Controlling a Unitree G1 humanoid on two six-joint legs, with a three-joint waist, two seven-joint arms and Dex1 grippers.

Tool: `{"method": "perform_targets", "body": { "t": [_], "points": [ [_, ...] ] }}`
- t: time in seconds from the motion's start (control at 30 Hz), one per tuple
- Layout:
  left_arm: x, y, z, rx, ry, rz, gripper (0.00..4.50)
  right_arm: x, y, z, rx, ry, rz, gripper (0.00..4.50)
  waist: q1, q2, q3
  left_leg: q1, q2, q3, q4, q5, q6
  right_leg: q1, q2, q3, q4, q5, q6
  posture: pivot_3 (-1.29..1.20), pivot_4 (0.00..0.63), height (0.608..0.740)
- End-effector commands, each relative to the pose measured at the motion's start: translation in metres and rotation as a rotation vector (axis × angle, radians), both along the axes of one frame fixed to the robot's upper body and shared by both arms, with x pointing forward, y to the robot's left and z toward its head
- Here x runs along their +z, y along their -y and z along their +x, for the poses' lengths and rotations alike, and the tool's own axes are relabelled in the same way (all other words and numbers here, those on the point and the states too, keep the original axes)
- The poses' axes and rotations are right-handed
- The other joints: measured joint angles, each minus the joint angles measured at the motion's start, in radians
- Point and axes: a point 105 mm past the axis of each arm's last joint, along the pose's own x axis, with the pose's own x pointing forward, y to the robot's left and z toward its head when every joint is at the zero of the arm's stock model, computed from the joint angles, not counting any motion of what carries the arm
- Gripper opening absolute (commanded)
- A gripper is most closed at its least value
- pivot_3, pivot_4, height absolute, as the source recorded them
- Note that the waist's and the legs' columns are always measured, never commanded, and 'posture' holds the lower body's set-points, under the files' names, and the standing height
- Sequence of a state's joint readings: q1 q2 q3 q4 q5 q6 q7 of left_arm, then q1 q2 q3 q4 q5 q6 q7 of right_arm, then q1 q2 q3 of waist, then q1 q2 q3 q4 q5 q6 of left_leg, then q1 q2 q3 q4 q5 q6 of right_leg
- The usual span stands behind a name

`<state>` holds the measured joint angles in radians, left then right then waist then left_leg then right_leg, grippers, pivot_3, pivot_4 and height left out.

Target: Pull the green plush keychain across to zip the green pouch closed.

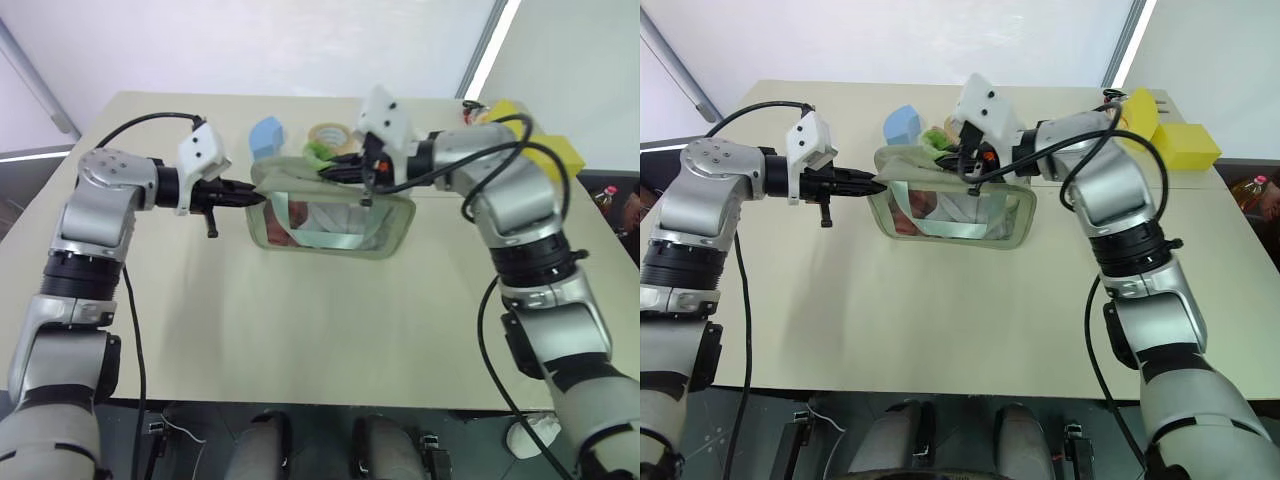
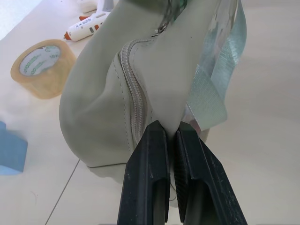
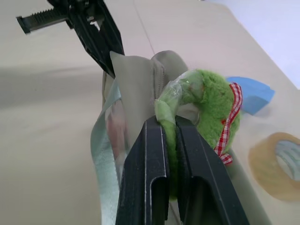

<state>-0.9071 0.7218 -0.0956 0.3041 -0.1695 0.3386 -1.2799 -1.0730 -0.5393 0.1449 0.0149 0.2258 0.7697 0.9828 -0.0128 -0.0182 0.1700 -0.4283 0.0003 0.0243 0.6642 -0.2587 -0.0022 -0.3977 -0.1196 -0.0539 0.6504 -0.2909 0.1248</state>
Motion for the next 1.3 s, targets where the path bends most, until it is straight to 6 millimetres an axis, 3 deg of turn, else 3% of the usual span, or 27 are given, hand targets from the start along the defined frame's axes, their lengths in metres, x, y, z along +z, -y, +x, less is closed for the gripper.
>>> {"method": "perform_targets", "body": {
  "t": [0.03, 0.13, 0.37, 0.43, 0.5, 0.7, 0.8, 0.93, 1.03, 1.13, 1.17, 1.23, 1.3],
  "points": [
    [0.012, 0.003, -0.003, -0.024, 0.041, -0.019, 0.0, 0.039, 0.044, 0.001, -0.193, 0.096, 0.094, 0.07, 0.003, 0.0, 0.0, 0.0, 0.0, 0.0, 0.0, 0.0, 0.0, 0.0, 0.0, 0.0, 0.0, 0.0, 0.0, 0.0, 0.15, 0.74],
    [0.008, 0.001, -0.004, -0.021, 0.022, -0.018, 0.0, 0.041, 0.088, 0.007, -0.409, 0.161, 0.047, 0.07, 0.005, 0.0, 0.0, -0.001, -0.001, 0.0, 0.0, 0.0, 0.0, 0.0, -0.001, 0.0, -0.001, 0.0, 0.0, 0.0, 0.15, 0.74],
    [0.005, 0.003, -0.002, -0.018, -0.006, -0.034, 0.0, 0.035, 0.149, -0.002, -0.718, 0.264, -0.082, 0.07, 0.0, 0.001, 0.0, -0.001, -0.001, 0.001, -0.001, 0.0, 0.0, -0.001, -0.001, 0.0, 0.0, 0.0, 0.0, 0.0, 0.15, 0.74],
    [0.002, 0.006, -0.002, -0.013, -0.017, -0.049, 0.0, 0.022, 0.173, -0.001, -0.857, 0.293, -0.169, 0.07, 0.002, 0.001, 0.0, -0.001, -0.001, 0.001, -0.001, 0.0, 0.0, -0.001, -0.001, 0.0, -0.001, 0.0, 0.0, 0.0, 0.15, 0.74],
    [-0.001, 0.008, -0.004, -0.018, -0.028, -0.053, 0.0, 0.003, 0.182, 0.0, -0.92, 0.29, -0.236, 0.07, 0.005, 0.001, 0.0, -0.001, -0.001, 0.001, 0.0, 0.0, 0.0, 0.001, -0.001, 0.0, -0.001, 0.0, 0.0, 0.0, 0.15, 0.74],
    [-0.003, 0.011, -0.005, -0.011, -0.033, -0.07, 0.0, -0.078, 0.154, 0.008, -0.904, 0.096, -0.151, 0.07, 0.001, 0.001, -0.001, 0.001, -0.001, 0.0, 0.0, 0.0, 0.0, 0.002, -0.001, 0.0, -0.001, 0.0, 0.0, 0.0, 0.15, 0.74],
    [-0.005, 0.014, -0.007, -0.017, -0.035, -0.068, 0.0, -0.139, 0.116, 0.009, -0.823, -0.08, -0.09, 0.07, 0.0, 0.0, -0.001, 0.001, -0.001, 0.0, -0.001, 0.0, 0.0, 0.002, -0.001, 0.0, -0.001, 0.0, 0.0, 0.0, 0.15, 0.74],
    [-0.004, 0.014, -0.009, -0.019, -0.035, -0.068, 0.0, -0.16, 0.106, 0.009, -0.773, -0.095, -0.135, 0.07, -0.001, -0.001, -0.003, 0.002, -0.001, 0.0, 0.0, 0.0, 0.0, 0.003, -0.001, 0.001, -0.001, 0.0, 0.0, 0.0, 0.15, 0.74],
    [-0.004, 0.014, -0.01, -0.017, -0.035, -0.066, 0.0, -0.161, 0.113, 0.012, -0.767, -0.048, -0.194, 0.07, -0.002, 0.0, -0.003, 0.005, -0.001, -0.001, -0.001, 0.0, 0.001, 0.005, 0.0, 0.001, -0.002, 0.0, 0.0, 0.0, 0.15, 0.74],
    [0.001, 0.01, -0.006, 0.008, -0.017, -0.075, 0.0, -0.131, 0.132, 0.017, -0.774, 0.031, -0.175, 0.07, -0.002, 0.0, -0.003, 0.005, 0.0, -0.001, -0.002, 0.0, 0.001, 0.005, 0.0, 0.001, -0.002, 0.0, 0.0, 0.0, 0.15, 0.74],
    [0.002, 0.009, -0.005, 0.015, -0.01, -0.077, 0.0, -0.121, 0.137, 0.018, -0.775, 0.055, -0.167, 0.75, -0.001, 0.0, -0.002, 0.005, 0.0, -0.001, -0.001, 0.0, 0.001, 0.005, 0.0, 0.001, -0.002, 0.0, 0.0, 0.0, 0.15, 0.74],
    [0.009, 0.006, -0.003, 0.025, -0.017, -0.105, 0.74, -0.096, 0.142, 0.015, -0.742, 0.044, -0.087, 1.41, 0.001, 0.0, -0.002, 0.004, 0.0, 0.0, -0.001, -0.001, 0.001, 0.004, 0.0, 0.002, -0.002, 0.0, 0.0, 0.0, 0.15, 0.74],
    [0.019, 0.002, -0.003, 0.033, -0.026, -0.143, 1.57, -0.068, 0.144, 0.008, -0.692, 0.032, -0.013, 2.53, 0.0, 0.001, -0.001, 0.002, 0.0, -0.001, -0.001, 0.0, 0.001, 0.002, 0.0, 0.002, -0.002, 0.0, 0.0, 0.0, 0.15, 0.74]
  ]
}}
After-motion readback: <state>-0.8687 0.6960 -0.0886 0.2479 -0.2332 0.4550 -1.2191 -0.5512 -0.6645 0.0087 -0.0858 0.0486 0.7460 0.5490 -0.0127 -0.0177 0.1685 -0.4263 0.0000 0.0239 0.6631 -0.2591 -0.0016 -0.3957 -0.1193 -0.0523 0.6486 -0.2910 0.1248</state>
